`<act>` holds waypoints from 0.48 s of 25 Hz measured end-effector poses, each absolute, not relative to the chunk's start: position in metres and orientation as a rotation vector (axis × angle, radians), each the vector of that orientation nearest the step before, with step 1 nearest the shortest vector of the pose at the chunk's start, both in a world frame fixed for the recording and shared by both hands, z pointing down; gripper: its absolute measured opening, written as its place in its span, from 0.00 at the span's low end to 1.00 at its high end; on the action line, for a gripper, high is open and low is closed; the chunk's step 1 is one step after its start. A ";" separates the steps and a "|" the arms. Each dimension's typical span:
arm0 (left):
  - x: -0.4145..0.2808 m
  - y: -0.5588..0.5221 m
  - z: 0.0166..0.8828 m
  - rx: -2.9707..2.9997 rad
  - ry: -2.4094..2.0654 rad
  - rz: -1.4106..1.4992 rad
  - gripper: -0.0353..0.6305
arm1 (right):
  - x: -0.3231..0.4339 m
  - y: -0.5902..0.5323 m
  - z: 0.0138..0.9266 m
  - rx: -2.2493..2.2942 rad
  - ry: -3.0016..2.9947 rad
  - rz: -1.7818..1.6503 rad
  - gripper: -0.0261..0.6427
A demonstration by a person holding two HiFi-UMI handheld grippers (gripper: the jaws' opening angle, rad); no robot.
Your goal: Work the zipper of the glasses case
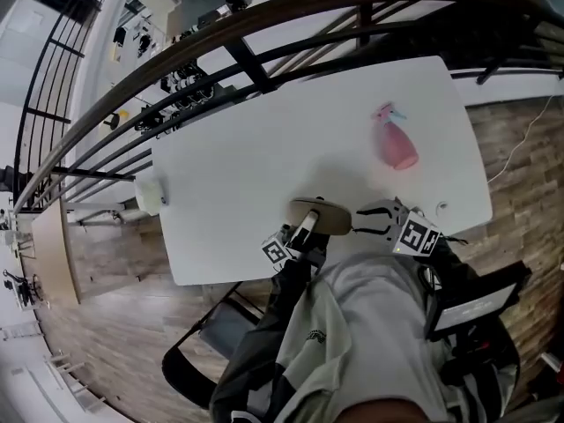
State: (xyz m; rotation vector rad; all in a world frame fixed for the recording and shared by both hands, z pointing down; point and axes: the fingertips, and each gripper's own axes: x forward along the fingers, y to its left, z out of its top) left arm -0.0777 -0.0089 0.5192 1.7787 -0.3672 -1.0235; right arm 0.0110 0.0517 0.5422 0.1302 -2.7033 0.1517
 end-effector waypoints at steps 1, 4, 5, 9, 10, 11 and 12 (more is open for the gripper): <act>-0.075 -0.011 0.512 1.769 -0.351 -1.047 0.52 | 0.005 0.062 0.550 0.095 -2.684 0.151 0.29; -0.070 -0.011 0.508 1.759 -0.321 -1.060 0.52 | -0.008 0.060 0.556 0.155 -2.661 0.058 0.33; -0.071 -0.011 0.509 1.753 -0.322 -1.066 0.53 | -0.010 0.056 0.554 0.177 -2.660 0.036 0.33; -0.075 -0.012 0.507 1.739 -0.304 -1.085 0.53 | -0.010 0.055 0.551 0.154 -2.642 0.002 0.26; -0.074 -0.012 0.505 1.751 -0.305 -1.072 0.53 | -0.008 0.056 0.552 0.145 -2.614 -0.024 0.22; -0.073 -0.013 0.505 1.767 -0.315 -1.055 0.53 | -0.006 0.057 0.554 0.137 -2.578 -0.062 0.19; -0.073 -0.014 0.505 1.783 -0.331 -1.038 0.53 | -0.003 0.058 0.557 0.131 -2.542 -0.105 0.07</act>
